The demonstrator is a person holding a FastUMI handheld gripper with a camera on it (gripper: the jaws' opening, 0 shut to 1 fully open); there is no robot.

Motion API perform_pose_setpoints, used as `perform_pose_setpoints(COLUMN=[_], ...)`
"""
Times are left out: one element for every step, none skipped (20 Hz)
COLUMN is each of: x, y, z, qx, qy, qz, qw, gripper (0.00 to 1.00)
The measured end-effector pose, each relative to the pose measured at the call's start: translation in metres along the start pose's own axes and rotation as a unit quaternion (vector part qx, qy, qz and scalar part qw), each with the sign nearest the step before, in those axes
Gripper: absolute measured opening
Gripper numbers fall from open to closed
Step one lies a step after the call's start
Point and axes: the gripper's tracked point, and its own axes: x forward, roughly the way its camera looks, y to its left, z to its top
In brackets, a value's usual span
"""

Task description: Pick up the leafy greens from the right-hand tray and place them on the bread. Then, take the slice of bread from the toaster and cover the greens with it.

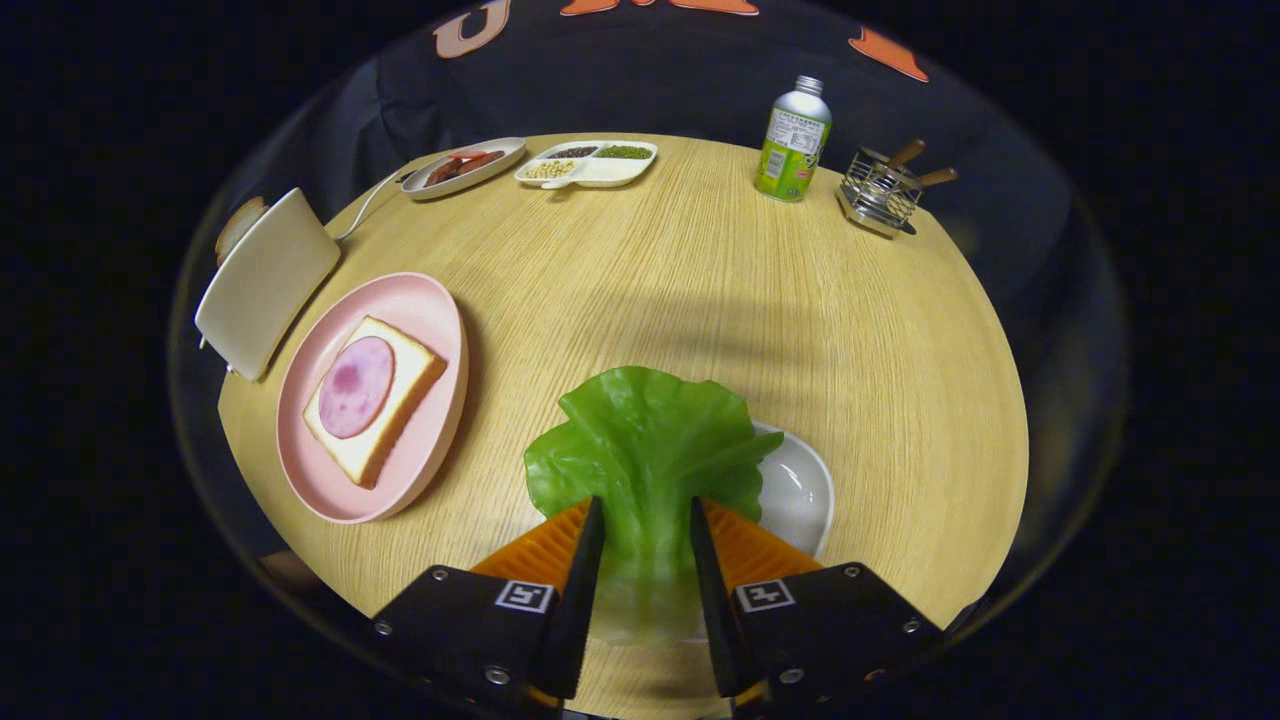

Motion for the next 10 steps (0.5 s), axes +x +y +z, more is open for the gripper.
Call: perform_pose_setpoints(x=[0.001, 0.0, 0.001, 0.0, -0.001, -0.002, -0.004, -0.008, -0.013, -0.019], y=[-0.001, -0.002, -0.003, -0.006, -0.005, -0.005, -0.007, -0.008, -0.008, -0.008], z=[0.0, 0.001, 0.001, 0.002, 0.001, 0.002, 0.005, 0.009, 0.012, 0.017], qx=[0.001, 0.002, 0.003, 0.005, 0.01, 0.016, 0.021, 0.023, 0.026, 0.028], qy=[-0.002, -0.003, -0.004, -0.005, -0.006, -0.008, -0.013, -0.02, -0.027, -0.035], qz=[-0.003, -0.005, -0.007, -0.008, -0.007, -0.003, -0.002, -0.001, 0.0, 0.001], qw=[1.0, 1.0, 1.0, 1.0, 1.0, 1.0, 1.0, 1.0, 0.999, 0.999], gripper=[0.38, 0.3, 0.2, 0.17, 0.11, 0.09, 0.06, 0.05, 0.05, 0.05])
